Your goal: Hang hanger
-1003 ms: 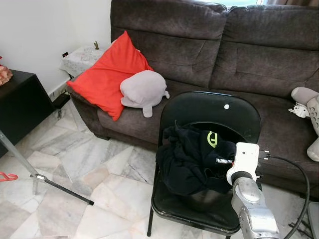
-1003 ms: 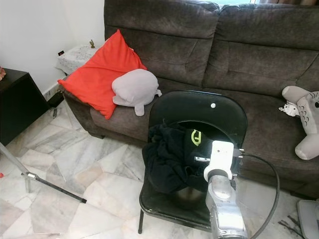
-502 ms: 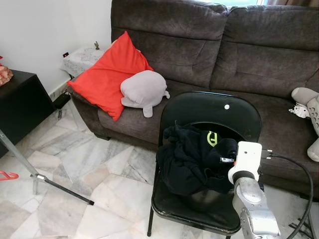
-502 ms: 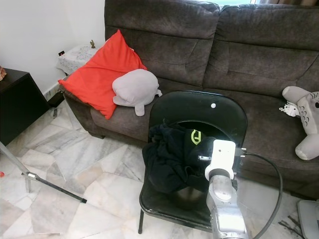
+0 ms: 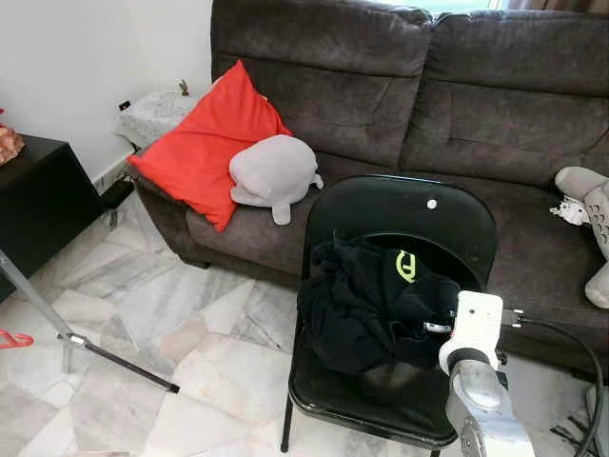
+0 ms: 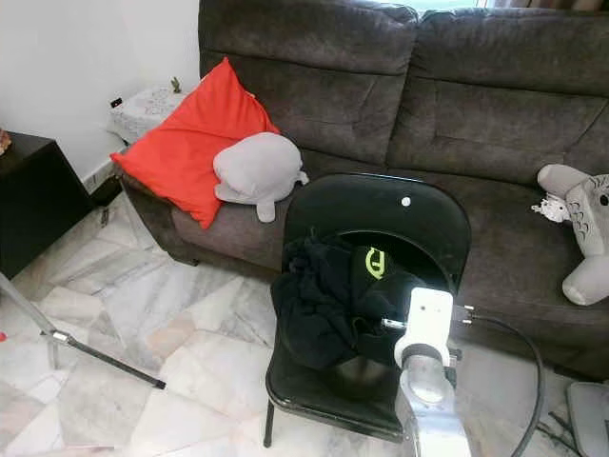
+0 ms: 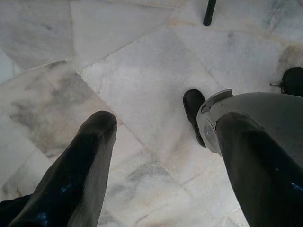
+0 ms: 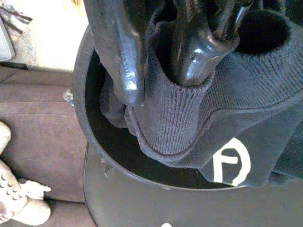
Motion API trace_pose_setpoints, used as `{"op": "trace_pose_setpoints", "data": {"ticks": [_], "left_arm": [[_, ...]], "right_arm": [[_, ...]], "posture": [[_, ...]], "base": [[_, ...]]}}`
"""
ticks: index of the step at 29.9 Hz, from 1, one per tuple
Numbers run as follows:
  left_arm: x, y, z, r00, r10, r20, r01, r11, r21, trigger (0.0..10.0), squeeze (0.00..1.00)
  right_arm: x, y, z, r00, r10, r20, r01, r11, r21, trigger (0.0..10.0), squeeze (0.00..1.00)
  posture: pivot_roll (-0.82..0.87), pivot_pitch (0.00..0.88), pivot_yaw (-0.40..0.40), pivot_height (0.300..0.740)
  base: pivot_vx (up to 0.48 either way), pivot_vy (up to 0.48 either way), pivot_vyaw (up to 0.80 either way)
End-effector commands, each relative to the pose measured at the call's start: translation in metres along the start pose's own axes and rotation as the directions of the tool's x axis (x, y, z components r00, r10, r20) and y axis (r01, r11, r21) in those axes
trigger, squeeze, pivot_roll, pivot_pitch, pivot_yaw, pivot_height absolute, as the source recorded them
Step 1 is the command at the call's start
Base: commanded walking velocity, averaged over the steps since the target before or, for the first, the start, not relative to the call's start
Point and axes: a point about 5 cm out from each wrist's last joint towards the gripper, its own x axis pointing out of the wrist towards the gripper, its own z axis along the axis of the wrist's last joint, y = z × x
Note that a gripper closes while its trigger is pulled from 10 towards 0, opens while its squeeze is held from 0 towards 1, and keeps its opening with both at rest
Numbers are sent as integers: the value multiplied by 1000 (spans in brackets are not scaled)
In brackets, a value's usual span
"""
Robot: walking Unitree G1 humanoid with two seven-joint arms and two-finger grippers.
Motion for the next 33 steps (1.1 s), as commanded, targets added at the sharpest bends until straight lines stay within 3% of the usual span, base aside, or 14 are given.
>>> {"op": "trace_pose_setpoints", "data": {"ticks": [1, 16, 33], "left_arm": [[-3, 2, -8, 1000, 7, -28, -7, 1000, 3, 10000, 0], [-1, -1, -4, 1000, 2, -13, -1, 1000, 7, 10000, 0], [2, -1, 7, 1000, -6, 27, 6, 1000, 16, 10000, 0]], "right_arm": [[0, -1, 0, 1000, -6, -12, 6, 1000, 5, 10000, 0], [20, -3, -10, 994, -24, -103, 19, 999, -41, 10000, 0], [47, -11, 2, 997, -28, -68, 23, 997, -75, 10000, 0]], "posture": [[-24, 80, 78, 740], [-18, 77, 80, 740], [-13, 72, 90, 740]], "base": [[0, 0, 0], [0, 0, 0], [0, 0, 0]]}}
